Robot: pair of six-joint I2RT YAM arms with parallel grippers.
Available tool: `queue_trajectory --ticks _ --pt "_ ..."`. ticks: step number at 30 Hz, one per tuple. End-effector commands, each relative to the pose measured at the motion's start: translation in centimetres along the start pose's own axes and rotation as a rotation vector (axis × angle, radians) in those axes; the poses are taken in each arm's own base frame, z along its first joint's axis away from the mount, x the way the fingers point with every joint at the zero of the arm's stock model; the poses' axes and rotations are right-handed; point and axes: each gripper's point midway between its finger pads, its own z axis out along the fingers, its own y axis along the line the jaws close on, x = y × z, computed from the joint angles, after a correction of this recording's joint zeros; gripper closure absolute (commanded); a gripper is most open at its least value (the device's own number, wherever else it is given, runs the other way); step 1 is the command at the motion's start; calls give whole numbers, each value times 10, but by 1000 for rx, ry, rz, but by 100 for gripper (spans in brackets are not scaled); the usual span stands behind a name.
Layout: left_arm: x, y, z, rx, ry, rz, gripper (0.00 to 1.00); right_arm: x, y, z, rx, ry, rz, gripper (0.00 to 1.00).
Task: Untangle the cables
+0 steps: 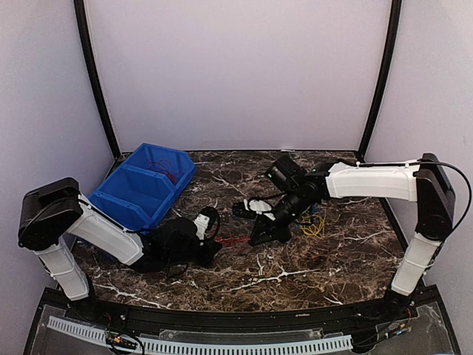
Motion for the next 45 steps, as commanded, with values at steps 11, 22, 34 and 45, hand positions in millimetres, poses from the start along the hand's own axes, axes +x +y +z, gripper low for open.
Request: queue_trajectory --ticks 11,22,34,45 --pt "-52 53 -136 -205 -224 -27 100 80 -193 -212 557 -267 426 100" --pt "-125 87 -259 -370 -543 -148 100 154 -254 -264 786 -273 621 100" --pt "-178 112 -368 -569 -752 -140 100 200 -270 -270 903 -197 692 100" --pt "-215 74 -338 -481 -741 -3 100 101 -234 -238 712 -303 495 100"
